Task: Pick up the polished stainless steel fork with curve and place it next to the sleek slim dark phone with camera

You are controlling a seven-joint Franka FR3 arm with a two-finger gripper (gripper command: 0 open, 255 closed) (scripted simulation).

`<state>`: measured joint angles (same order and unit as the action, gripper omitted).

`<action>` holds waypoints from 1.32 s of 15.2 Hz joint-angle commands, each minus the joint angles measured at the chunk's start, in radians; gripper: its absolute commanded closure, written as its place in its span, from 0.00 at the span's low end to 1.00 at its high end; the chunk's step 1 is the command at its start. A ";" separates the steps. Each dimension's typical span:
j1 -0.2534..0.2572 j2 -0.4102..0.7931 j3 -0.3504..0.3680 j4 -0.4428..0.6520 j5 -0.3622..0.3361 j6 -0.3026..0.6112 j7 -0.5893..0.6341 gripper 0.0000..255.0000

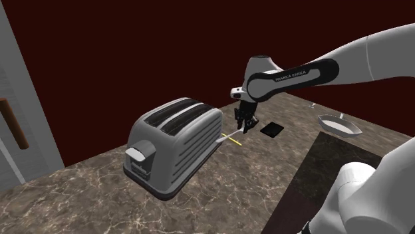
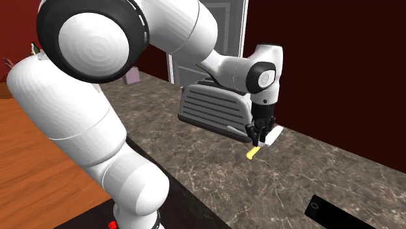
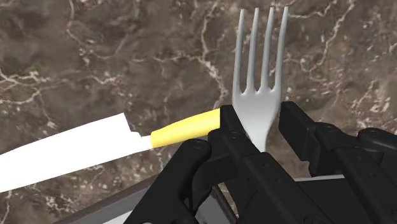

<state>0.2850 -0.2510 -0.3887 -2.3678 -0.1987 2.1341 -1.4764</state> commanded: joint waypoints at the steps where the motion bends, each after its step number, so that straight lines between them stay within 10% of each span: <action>1: -0.008 0.058 -0.032 0.057 0.018 0.006 -0.053 1.00; 20: -0.243 0.673 -0.145 0.740 0.359 -0.107 -0.530 1.00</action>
<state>0.0505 0.4040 -0.5365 -1.6386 0.1512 2.0220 -1.9987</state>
